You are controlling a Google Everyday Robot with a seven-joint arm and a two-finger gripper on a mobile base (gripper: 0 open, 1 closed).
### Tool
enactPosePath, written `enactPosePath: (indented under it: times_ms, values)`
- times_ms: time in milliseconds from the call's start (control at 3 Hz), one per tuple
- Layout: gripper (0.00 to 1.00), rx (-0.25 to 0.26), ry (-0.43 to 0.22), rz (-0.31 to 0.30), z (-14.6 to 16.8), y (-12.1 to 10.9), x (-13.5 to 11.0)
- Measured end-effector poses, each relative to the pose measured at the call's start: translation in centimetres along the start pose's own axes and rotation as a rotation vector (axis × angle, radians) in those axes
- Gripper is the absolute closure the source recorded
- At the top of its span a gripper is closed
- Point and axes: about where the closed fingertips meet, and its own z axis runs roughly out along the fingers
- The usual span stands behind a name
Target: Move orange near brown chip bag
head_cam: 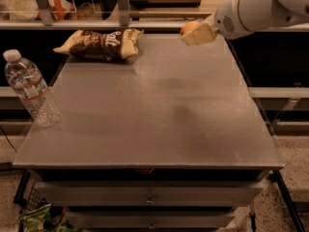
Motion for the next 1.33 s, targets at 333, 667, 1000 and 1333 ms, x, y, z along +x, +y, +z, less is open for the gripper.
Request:
enactPosePath:
  times_ms: [333,667,1000,1333]
  values:
    - [1.0,-0.064,-0.039,-0.046,2.9,2.1,-3.5]
    - [1.0,-0.128,-0.061,-0.101,5.1,4.7,-5.9]
    - [1.0,-0.203,-0.058,-0.148,7.5,7.6,-6.6]
    - [1.0,-0.269,-0.03,-0.194,10.5,10.1,-6.3]
